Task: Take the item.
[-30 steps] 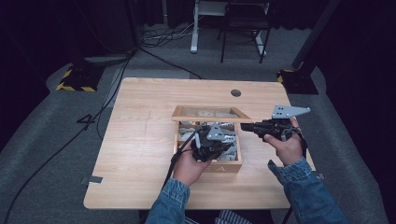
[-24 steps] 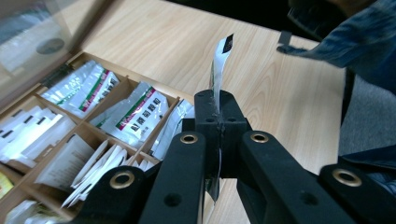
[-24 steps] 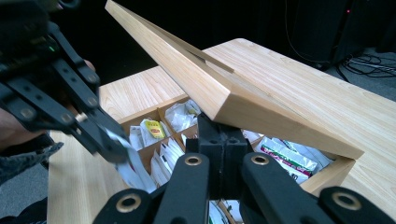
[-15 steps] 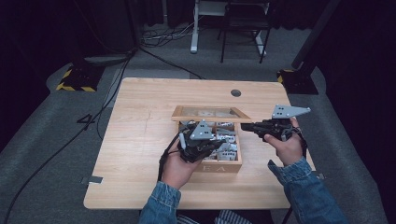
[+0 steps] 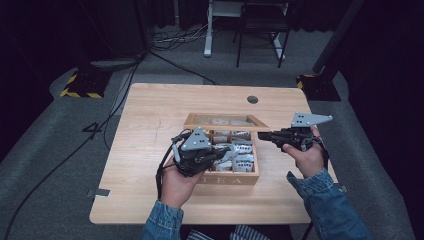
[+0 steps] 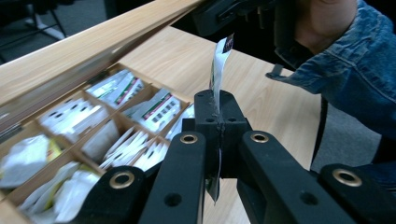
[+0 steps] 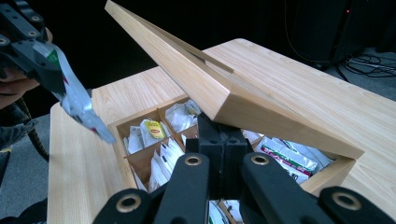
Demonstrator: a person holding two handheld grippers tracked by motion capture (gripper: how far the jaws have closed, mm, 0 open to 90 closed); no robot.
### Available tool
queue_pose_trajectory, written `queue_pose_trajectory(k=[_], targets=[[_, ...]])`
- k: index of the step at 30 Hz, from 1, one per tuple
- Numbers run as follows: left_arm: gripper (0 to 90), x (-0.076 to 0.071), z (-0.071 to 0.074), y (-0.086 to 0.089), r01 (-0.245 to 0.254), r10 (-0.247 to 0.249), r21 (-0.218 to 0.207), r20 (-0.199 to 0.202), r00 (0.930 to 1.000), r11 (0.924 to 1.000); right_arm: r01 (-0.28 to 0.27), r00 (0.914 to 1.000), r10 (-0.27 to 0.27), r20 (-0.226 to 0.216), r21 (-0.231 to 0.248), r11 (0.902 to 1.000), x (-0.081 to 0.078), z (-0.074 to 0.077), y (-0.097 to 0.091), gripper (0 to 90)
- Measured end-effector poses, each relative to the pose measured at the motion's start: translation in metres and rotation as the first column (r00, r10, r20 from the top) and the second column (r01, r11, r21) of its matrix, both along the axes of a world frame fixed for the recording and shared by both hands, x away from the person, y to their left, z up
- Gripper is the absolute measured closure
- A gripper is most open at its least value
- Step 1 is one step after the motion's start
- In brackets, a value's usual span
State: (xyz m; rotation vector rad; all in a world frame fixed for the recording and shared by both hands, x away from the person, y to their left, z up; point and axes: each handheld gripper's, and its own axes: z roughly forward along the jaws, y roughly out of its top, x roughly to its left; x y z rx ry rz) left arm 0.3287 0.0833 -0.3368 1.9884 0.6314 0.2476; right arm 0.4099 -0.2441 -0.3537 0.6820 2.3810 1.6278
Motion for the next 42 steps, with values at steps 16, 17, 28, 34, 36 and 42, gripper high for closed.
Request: queue_pose_trajectory(k=[16, 17, 28, 34, 36, 42], targets=[[89.9, -0.031, -0.01, 0.077, -0.173, 0.174, -0.048, 0.028, 0.9843, 0.9838, 0.017, 0.9999, -0.017, 0.003, -0.016, 0.9997, -0.006, -0.005, 0.003, 90.0], [89.8, -0.035, -0.011, 0.083, -0.187, 0.188, -0.034, 0.032, 0.9816, 0.9818, 0.017, 0.9999, -0.017, 0.001, -0.018, 0.9997, -0.007, -0.005, 0.002, 90.0], [89.7, -0.049, -0.013, 0.115, -0.283, 0.281, 0.033, 0.053, 0.9583, 0.9586, 0.029, 0.9996, -0.029, 0.003, -0.024, 0.9993, -0.014, -0.007, 0.0, 90.0], [89.7, -0.052, -0.019, 0.131, -0.343, 0.341, 0.044, 0.04, 0.9391, 0.9383, 0.037, 0.9993, -0.037, 0.005, -0.021, 0.9991, -0.015, -0.006, -0.003, 90.0], [89.7, -0.051, -0.024, 0.133, -0.37, 0.369, 0.057, 0.031, 0.9291, 0.9273, 0.037, 0.9993, -0.037, 0.006, -0.021, 0.9991, -0.015, -0.006, -0.003, 90.0], [89.6, -0.039, -0.041, 0.145, -0.458, 0.46, 0.058, -0.015, 0.888, 0.8869, 0.037, 0.9993, -0.037, 0.007, -0.023, 0.999, -0.015, -0.007, -0.003, 90.0]])
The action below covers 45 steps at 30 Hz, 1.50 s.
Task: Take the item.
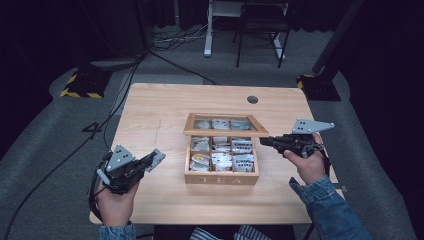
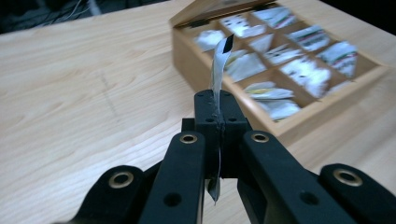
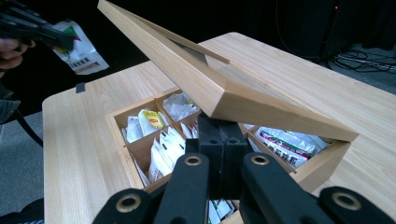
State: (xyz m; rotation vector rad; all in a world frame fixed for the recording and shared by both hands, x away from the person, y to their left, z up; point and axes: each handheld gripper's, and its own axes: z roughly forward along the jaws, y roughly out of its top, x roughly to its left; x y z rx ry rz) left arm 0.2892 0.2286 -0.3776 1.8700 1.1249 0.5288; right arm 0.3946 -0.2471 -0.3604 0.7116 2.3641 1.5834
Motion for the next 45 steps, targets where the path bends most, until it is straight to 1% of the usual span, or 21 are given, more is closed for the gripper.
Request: queue_pose_trajectory(k=[2, 3, 4, 6, 8, 11, 13, 14, 17, 19, 29, 32, 33, 36, 38, 40, 41, 42, 43, 44, 45], targets=[[89.6, 0.003, -0.007, 0.005, -0.038, 0.038, 0.003, -0.013, 0.9992, 0.9993, -0.001, 1.0, 0.001, -0.001, 0.002, 1.0, 0.0, 0.0, 0.0, 90.0], [89.6, 0.008, -0.015, 0.006, -0.064, 0.065, 0.017, -0.025, 0.9976, 0.9978, 0.0, 1.0, 0.0, -0.001, 0.002, 1.0, 0.0, 0.0, 0.0, 90.0], [89.6, 0.008, -0.015, 0.006, -0.064, 0.065, 0.017, -0.025, 0.9976, 0.9978, 0.0, 1.0, 0.0, -0.001, 0.002, 1.0, 0.0, 0.0, 0.0, 90.0], [89.6, 0.013, -0.024, 0.006, -0.083, 0.085, 0.036, -0.043, 0.9955, 0.9959, -0.001, 1.0, 0.001, -0.002, 0.0, 1.0, 0.0, -0.001, 0.001, 90.0], [89.6, 0.021, -0.035, 0.008, -0.081, 0.081, 0.016, -0.072, 0.9941, 0.9966, 0.0, 1.0, 0.0, -0.003, -0.002, 1.0, 0.001, -0.001, 0.001, 90.0], [89.6, 0.025, -0.041, 0.009, -0.086, 0.086, 0.012, -0.088, 0.9923, 0.9962, -0.001, 1.0, 0.001, -0.003, -0.001, 1.0, 0.001, -0.001, 0.001, 90.0], [89.5, 0.03, -0.05, 0.011, -0.093, 0.092, 0.001, -0.117, 0.9888, 0.9957, 0.0, 1.0, 0.0, -0.004, -0.002, 1.0, 0.001, -0.002, 0.001, 90.0], [89.5, 0.03, -0.05, 0.011, -0.093, 0.092, 0.001, -0.117, 0.9888, 0.9957, 0.0, 1.0, 0.0, -0.004, -0.002, 1.0, 0.001, -0.002, 0.001, 90.0], [89.5, 0.036, -0.058, 0.01, -0.1, 0.1, 0.006, -0.144, 0.9845, 0.995, -0.001, 1.0, 0.001, -0.008, -0.004, 1.0, 0.002, -0.003, 0.001, 90.0], [89.5, 0.042, -0.063, 0.01, -0.103, 0.099, -0.012, -0.169, 0.9806, 0.9946, 0.002, 0.9999, -0.002, -0.011, -0.007, 1.0, 0.002, -0.004, 0.001, 90.0], [89.4, 0.052, -0.074, 0.009, -0.108, 0.102, -0.017, -0.213, 0.9717, 0.994, 0.002, 0.9999, -0.002, -0.015, -0.012, 0.9999, 0.003, -0.005, 0.002, 90.0], [89.3, 0.053, -0.075, 0.008, -0.108, 0.105, -0.001, -0.219, 0.9702, 0.9942, 0.001, 0.9999, -0.001, -0.016, -0.013, 0.9999, 0.003, -0.005, 0.002, 90.0], [89.1, 0.055, -0.076, 0.007, -0.119, 0.117, 0.005, -0.223, 0.9677, 0.9929, 0.001, 0.9999, -0.001, -0.016, -0.013, 0.9999, 0.003, -0.005, 0.002, 90.0], [88.5, 0.057, -0.077, 0.008, -0.122, 0.121, 0.009, -0.227, 0.9663, 0.9925, 0.001, 0.9999, -0.001, -0.016, -0.013, 0.9999, 0.003, -0.005, 0.002, 90.0], [85.3, 0.059, -0.078, 0.01, -0.132, 0.131, 0.008, -0.226, 0.9654, 0.9912, 0.001, 0.9999, -0.001, -0.016, -0.014, 0.9999, 0.003, -0.005, 0.002, 90.0], [82.6, 0.06, -0.078, 0.01, -0.142, 0.143, 0.02, -0.237, 0.9611, 0.9896, 0.001, 0.9999, -0.001, -0.016, -0.013, 0.9999, 0.003, -0.005, 0.002, 90.0], [73.9, 0.061, -0.078, 0.01, -0.148, 0.154, 0.04, -0.234, 0.96, 0.9881, 0.001, 0.9999, -0.001, -0.016, -0.013, 0.9999, 0.003, -0.005, 0.002, 90.0], [73.9, 0.061, -0.078, 0.009, -0.153, 0.16, 0.047, -0.236, 0.9586, 0.9871, 0.001, 0.9999, -0.001, -0.016, -0.013, 0.9999, 0.003, -0.005, 0.002, 90.0], [68.8, 0.061, -0.078, 0.009, -0.157, 0.165, 0.055, -0.238, 0.957, 0.9861, 0.0, 0.9999, -0.001, -0.016, -0.012, 0.9999, 0.003, -0.005, 0.002, 90.0], [68.8, 0.062, -0.078, 0.009, -0.163, 0.175, 0.067, -0.232, 0.9569, 0.9843, 0.0, 0.9999, -0.001, -0.016, -0.012, 0.9999, 0.003, -0.005, 0.002, 90.0], [64.1, 0.063, -0.077, 0.009, -0.177, 0.189, 0.072, -0.234, 0.9537, 0.9815, 0.001, 0.9999, -0.001, -0.015, -0.013, 0.9999, 0.003, -0.005, 0.002, 90.0]])
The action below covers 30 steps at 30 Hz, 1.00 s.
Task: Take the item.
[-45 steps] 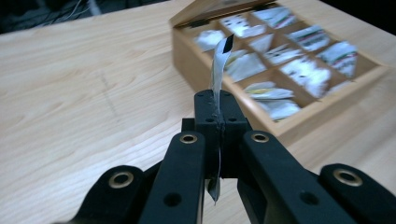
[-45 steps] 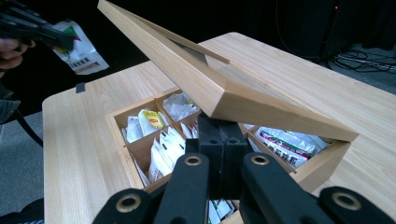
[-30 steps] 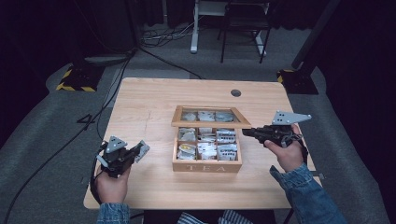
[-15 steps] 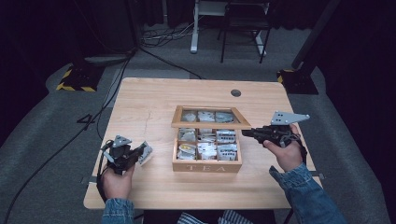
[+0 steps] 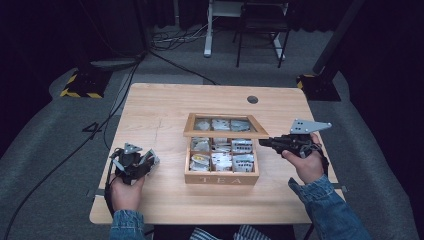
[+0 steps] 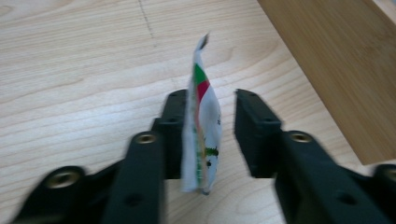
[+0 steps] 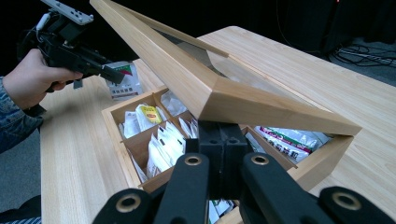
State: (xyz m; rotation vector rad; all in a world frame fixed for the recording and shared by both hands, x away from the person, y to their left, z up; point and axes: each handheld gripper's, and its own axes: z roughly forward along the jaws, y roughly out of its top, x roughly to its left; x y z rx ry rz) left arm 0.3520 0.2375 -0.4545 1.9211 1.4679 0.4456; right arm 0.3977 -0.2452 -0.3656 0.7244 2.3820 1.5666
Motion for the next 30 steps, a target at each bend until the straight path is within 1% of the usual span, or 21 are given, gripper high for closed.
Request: queue_pose_trajectory(k=[1, 2, 3, 4, 5, 8, 9, 11, 14, 15, 16, 17, 19, 20, 21, 22, 24, 25, 26, 28, 30], targets=[[57.8, 0.0, 0.001, 0.0, -0.008, 0.008, 0.004, 0.001, 1.0, 1.0, 0.001, 1.0, -0.001, 0.0, -0.003, 1.0, 0.0, 0.0, 0.0, 90.0], [52.1, 0.001, 0.003, 0.001, -0.02, 0.019, 0.019, 0.014, 0.9997, 0.9996, 0.0, 1.0, 0.0, 0.001, -0.003, 1.0, 0.0, 0.0, 0.0, 90.0], [50.5, 0.001, 0.003, 0.001, -0.02, 0.019, 0.019, 0.014, 0.9997, 0.9996, 0.0, 1.0, 0.0, 0.001, -0.003, 1.0, 0.0, 0.0, 0.0, 90.0], [48.6, 0.0, 0.004, 0.0, -0.028, 0.027, 0.034, 0.019, 0.9994, 0.999, 0.0, 1.0, 0.0, 0.002, -0.003, 1.0, 0.0, 0.0, 0.0, 90.0], [48.6, 0.0, 0.005, 0.0, -0.037, 0.036, 0.045, 0.028, 0.999, 0.9983, 0.0, 1.0, 0.0, 0.002, -0.003, 1.0, 0.0, 0.0, 0.0, 90.0], [44.3, -0.001, 0.01, 0.003, -0.06, 0.057, 0.069, 0.05, 0.9972, 0.9958, 0.0, 1.0, 0.0, 0.001, -0.002, 1.0, 0.0, 0.0, 0.0, 90.0], [42.0, -0.002, 0.011, 0.004, -0.073, 0.069, 0.072, 0.061, 0.9958, 0.9948, 0.0, 1.0, 0.0, 0.001, 0.0, 1.0, 0.0, 0.0, 0.0, 90.0], [41.0, -0.004, 0.014, 0.008, -0.087, 0.083, 0.064, 0.068, 0.9942, 0.9942, 0.0, 1.0, 0.0, 0.001, -0.003, 1.0, 0.0, 0.0, 0.0, 90.0], [40.7, -0.007, 0.017, 0.011, -0.092, 0.086, 0.065, 0.081, 0.993, 0.9937, -0.001, 1.0, 0.001, 0.001, -0.001, 1.0, 0.0, 0.0, 0.0, 90.0], [40.7, -0.008, 0.018, 0.011, -0.085, 0.08, 0.061, 0.085, 0.9932, 0.9945, -0.001, 1.0, 0.001, 0.001, -0.001, 1.0, 0.0, 0.0, 0.0, 90.0], [40.9, -0.011, 0.021, 0.011, -0.066, 0.062, 0.037, 0.101, 0.993, 0.9971, 0.001, 1.0, -0.001, 0.001, -0.003, 1.0, 0.0, 0.0, 0.0, 90.0], [41.1, -0.011, 0.021, 0.011, -0.066, 0.062, 0.037, 0.101, 0.993, 0.9971, 0.001, 1.0, -0.001, 0.001, -0.003, 1.0, 0.0, 0.0, 0.0, 90.0], [41.2, -0.014, 0.024, 0.009, -0.037, 0.035, 0.014, 0.11, 0.9933, 0.9992, 0.0, 1.0, 0.0, 0.001, -0.005, 1.0, 0.0, 0.0, 0.0, 90.0], [41.4, -0.016, 0.025, 0.008, -0.018, 0.017, 0.012, 0.113, 0.9934, 0.9998, 0.0, 1.0, 0.0, 0.0, -0.006, 1.0, 0.0, 0.0, 0.0, 90.0], [41.7, -0.02, 0.026, 0.004, 0.008, -0.008, -0.001, 0.118, 0.993, 1.0, -0.001, 1.0, 0.001, 0.0, -0.007, 1.0, 0.0, 0.0, 0.0, 90.0], [41.9, -0.02, 0.026, 0.004, 0.008, -0.008, -0.001, 0.118, 0.993, 1.0, -0.001, 1.0, 0.001, 0.0, -0.007, 1.0, 0.0, 0.0, 0.0, 90.0], [42.2, -0.027, 0.028, 0.001, 0.053, -0.051, -0.017, 0.12, 0.9915, 0.9984, -0.001, 1.0, 0.001, -0.001, -0.005, 1.0, 0.0, 0.0, 0.0, 90.0], [42.4, -0.029, 0.028, -0.001, 0.063, -0.06, -0.021, 0.124, 0.9904, 0.9978, -0.001, 1.0, 0.001, -0.001, -0.004, 1.0, 0.0, 0.0, 0.0, 90.0], [42.5, -0.033, 0.028, -0.004, 0.084, -0.081, -0.021, 0.129, 0.9884, 0.9962, -0.001, 1.0, 0.001, -0.001, -0.003, 1.0, 0.0, 0.0, 0.0, 90.0], [42.5, -0.038, 0.026, -0.008, 0.106, -0.104, -0.015, 0.131, 0.986, 0.9942, -0.001, 1.0, 0.001, -0.001, -0.004, 1.0, 0.0, 0.0, 0.0, 90.0], [43.0, -0.043, 0.023, -0.012, 0.128, -0.123, -0.028, 0.14, 0.9826, 0.9914, 0.001, 1.0, -0.001, -0.001, -0.005, 1.0, 0.0, 0.0, 0.0, 90.0]])
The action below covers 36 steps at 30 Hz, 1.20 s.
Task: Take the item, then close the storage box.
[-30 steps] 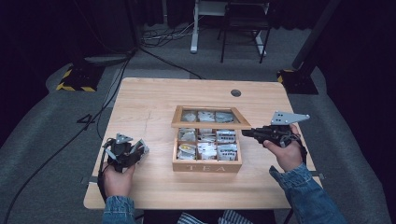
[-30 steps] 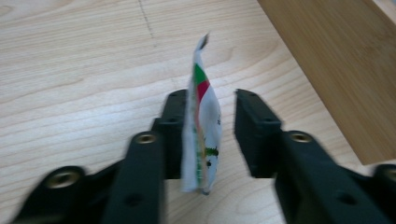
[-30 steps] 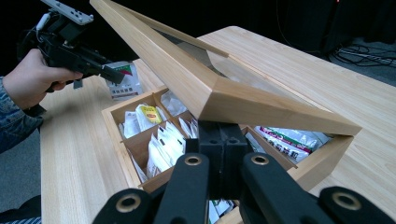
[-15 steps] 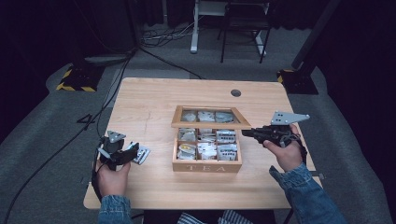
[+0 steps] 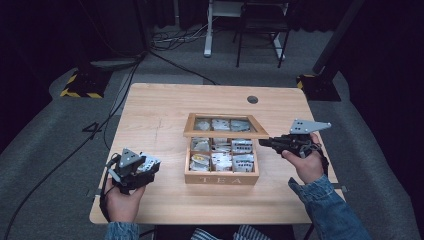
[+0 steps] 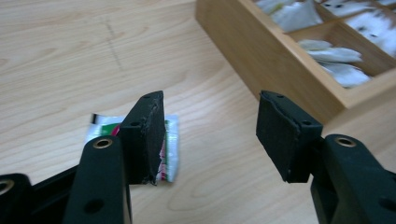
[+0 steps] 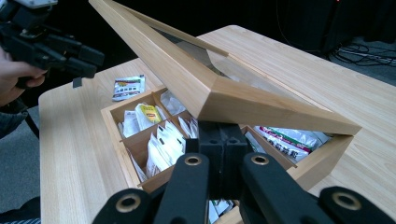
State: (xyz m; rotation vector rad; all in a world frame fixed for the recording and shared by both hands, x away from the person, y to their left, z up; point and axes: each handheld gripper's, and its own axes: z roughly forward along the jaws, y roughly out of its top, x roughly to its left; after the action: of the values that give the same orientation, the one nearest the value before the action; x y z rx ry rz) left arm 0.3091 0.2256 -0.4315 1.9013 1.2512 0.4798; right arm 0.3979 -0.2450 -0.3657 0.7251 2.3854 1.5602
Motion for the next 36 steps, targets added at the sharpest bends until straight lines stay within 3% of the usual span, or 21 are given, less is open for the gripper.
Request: queue_pose_trajectory(k=[5, 7, 8, 10, 17, 24, 26, 32, 36], targets=[[44.3, -0.006, -0.011, -0.009, 0.072, -0.072, -0.027, -0.014, 0.9973, 0.997, -0.002, 1.0, 0.002, -0.002, 0.001, 1.0, -0.001, 0.001, -0.001, 90.0], [44.3, -0.008, -0.015, -0.016, 0.113, -0.113, -0.005, -0.034, 0.993, 0.9936, -0.003, 1.0, 0.003, -0.003, 0.0, 1.0, -0.001, 0.001, -0.001, 90.0], [44.3, -0.008, -0.021, -0.023, 0.139, -0.138, 0.007, -0.066, 0.9883, 0.9903, -0.005, 1.0, 0.005, -0.005, 0.001, 1.0, -0.001, 0.001, -0.001, 90.0], [44.4, -0.008, -0.024, -0.025, 0.149, -0.147, 0.012, -0.075, 0.9862, 0.9888, -0.005, 1.0, 0.005, -0.006, -0.001, 1.0, -0.001, 0.002, -0.002, 90.0], [44.2, -0.002, -0.044, -0.038, 0.207, -0.197, 0.038, -0.181, 0.9637, 0.9777, -0.02, 0.9992, 0.019, -0.034, -0.011, 0.9997, -0.002, 0.004, -0.005, 90.0], [43.8, 0.0, -0.049, -0.04, 0.205, -0.191, 0.056, -0.197, 0.9617, 0.9771, -0.038, 0.9972, 0.036, -0.066, -0.028, 0.9989, -0.002, 0.003, -0.005, 90.0], [43.8, 0.0, -0.051, -0.04, 0.19, -0.176, 0.053, -0.205, 0.9628, 0.9803, -0.045, 0.996, 0.042, -0.079, -0.033, 0.9984, -0.002, 0.003, -0.005, 89.8], [43.3, 0.002, -0.056, -0.044, 0.198, -0.171, 0.106, -0.223, 0.9599, 0.9745, -0.055, 0.9922, 0.049, -0.115, -0.057, 0.9968, -0.001, 0.002, -0.005, 89.0], [42.7, 0.002, -0.057, -0.045, 0.194, -0.167, 0.11, -0.216, 0.9619, 0.9748, -0.059, 0.9905, 0.049, -0.129, -0.073, 0.9956, -0.002, 0.001, -0.006, 88.9]])
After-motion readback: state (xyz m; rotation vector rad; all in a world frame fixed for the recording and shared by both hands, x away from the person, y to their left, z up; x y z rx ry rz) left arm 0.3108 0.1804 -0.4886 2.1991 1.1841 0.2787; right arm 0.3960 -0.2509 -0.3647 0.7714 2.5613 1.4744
